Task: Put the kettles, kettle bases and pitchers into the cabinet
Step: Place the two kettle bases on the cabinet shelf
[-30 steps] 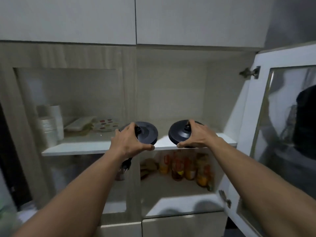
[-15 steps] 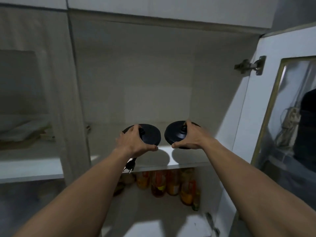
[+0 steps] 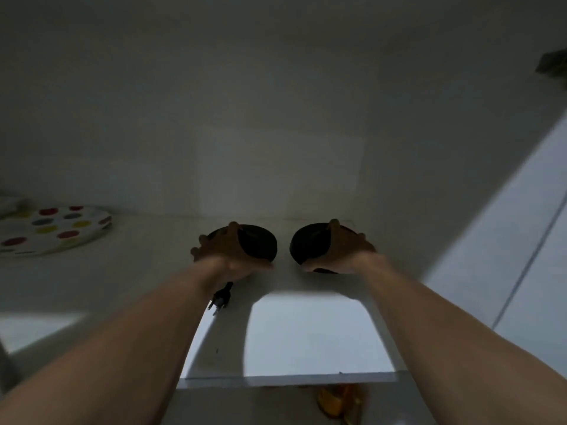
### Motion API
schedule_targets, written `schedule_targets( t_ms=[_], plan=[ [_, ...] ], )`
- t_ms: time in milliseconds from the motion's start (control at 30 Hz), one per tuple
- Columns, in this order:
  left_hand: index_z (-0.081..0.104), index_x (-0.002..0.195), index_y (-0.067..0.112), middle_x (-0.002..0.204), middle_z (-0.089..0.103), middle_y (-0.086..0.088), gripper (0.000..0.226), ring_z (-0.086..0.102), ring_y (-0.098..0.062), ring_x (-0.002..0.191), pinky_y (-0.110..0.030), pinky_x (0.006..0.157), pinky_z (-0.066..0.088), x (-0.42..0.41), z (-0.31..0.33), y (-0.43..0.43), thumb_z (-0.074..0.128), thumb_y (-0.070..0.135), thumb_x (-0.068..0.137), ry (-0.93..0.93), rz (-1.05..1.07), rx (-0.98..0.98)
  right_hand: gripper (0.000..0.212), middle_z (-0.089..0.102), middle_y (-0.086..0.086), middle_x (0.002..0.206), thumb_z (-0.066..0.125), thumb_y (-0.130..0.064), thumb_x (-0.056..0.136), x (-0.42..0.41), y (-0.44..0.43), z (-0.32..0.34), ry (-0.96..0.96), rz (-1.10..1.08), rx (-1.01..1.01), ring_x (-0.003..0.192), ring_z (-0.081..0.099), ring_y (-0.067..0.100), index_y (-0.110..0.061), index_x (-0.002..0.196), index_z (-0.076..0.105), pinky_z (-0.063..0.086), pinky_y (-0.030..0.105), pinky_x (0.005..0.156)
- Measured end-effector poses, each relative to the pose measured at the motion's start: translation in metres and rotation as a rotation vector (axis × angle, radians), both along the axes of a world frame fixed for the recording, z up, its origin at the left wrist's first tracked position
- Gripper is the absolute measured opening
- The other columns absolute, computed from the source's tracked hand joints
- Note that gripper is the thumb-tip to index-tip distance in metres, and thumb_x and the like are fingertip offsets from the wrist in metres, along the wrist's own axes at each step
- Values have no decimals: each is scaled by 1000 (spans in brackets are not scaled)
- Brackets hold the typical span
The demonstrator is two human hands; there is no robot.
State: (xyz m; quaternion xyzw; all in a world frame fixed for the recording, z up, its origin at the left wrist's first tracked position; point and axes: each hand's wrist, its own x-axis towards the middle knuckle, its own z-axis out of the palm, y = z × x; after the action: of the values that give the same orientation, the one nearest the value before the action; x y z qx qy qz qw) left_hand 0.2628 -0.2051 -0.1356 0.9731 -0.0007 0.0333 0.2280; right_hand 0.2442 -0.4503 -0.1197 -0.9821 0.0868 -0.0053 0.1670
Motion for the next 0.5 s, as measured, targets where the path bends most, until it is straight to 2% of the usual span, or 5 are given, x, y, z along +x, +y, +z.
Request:
schedule_targets(
  t_ms=[233,333,500],
  plan=[
    [34,135,31,137,49,-6,115,37,-40,131,-53,104,38,79,-32,-21,70,81,37,91,2,12,143,35,10,157,73,-84,33,85,-26,-39,63,3,29,146,23,43,-33,151,11,34,54,113],
    [29,141,29,142,47,-7,133,37,-40,135,-54,108,36,112,-40,-28,67,88,27,132,-11,16,152,29,11,160,73,-85,30,114,-34,-44,77,12,86,149,20,41,-29,155,7,25,53,119],
    [25,144,27,146,44,-10,143,34,-40,137,-55,111,32,155,-42,-39,66,92,23,159,-6,24,130,33,10,159,81,-68,63,145,-42,-52,33,49,117,146,31,34,-11,157,11,19,51,122]
  ],
)
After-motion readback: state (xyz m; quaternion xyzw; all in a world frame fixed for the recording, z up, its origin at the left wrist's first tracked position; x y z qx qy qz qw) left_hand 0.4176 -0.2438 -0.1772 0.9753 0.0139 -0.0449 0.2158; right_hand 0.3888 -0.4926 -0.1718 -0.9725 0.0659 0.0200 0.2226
